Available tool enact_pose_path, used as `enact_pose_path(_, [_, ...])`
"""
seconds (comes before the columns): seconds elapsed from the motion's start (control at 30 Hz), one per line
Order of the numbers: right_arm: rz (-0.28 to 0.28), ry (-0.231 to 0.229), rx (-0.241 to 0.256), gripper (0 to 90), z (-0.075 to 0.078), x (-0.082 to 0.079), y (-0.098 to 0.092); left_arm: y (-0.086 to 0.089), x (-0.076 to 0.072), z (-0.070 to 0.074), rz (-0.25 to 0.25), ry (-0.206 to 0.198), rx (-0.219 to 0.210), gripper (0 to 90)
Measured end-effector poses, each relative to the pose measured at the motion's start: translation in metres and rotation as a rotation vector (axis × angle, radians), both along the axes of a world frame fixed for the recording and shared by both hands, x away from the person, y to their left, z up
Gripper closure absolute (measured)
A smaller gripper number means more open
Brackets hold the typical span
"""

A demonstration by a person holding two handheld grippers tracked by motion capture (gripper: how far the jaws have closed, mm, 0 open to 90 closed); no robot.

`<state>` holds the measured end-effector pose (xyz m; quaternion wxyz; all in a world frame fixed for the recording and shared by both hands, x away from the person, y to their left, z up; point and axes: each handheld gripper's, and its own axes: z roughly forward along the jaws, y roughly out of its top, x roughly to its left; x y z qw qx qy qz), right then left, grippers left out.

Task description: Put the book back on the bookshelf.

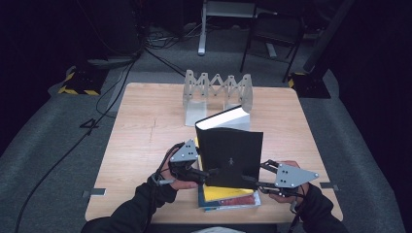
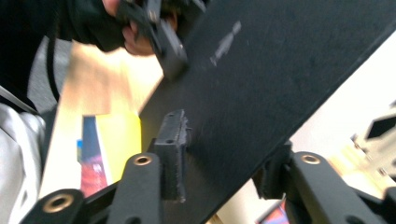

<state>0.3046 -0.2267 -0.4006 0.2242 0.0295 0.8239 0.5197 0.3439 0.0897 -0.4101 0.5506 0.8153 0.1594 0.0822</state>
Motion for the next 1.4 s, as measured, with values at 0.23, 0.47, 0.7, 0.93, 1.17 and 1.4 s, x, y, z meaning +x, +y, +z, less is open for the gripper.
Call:
enact_pose_path(0.23, [-0.131, 0.023, -0.017, 52.7, -0.009, 0.009, -0.016, -0.002, 0.001, 0.005, -0.001, -0.035, 0.001, 35.3])
enact_pose_path(0.47, [-0.250, 0.057, 0.016, 41.1, -0.014, 0.026, -0.018, -0.003, 0.001, 0.006, -0.011, -0.065, 0.014, 42.8])
enact_pose_path(0.7, [-0.214, 0.143, 0.073, 33.5, -0.012, 0.047, -0.006, -0.010, -0.002, 0.012, -0.039, -0.127, 0.057, 46.7])
enact_pose_path(0.93, [-0.233, 0.072, 0.076, 42.9, 0.000, 0.047, 0.005, -0.008, 0.006, 0.015, -0.009, -0.170, 0.069, 50.0])
enact_pose_path(1.17, [-0.281, 0.005, 0.065, 44.6, 0.000, 0.053, 0.020, 0.000, 0.016, 0.013, 0.010, -0.176, 0.075, 49.7])
enact_pose_path(1.4, [-0.278, 0.014, 0.083, 46.2, -0.001, 0.051, 0.016, -0.004, 0.013, 0.015, 0.024, -0.179, 0.048, 48.9])
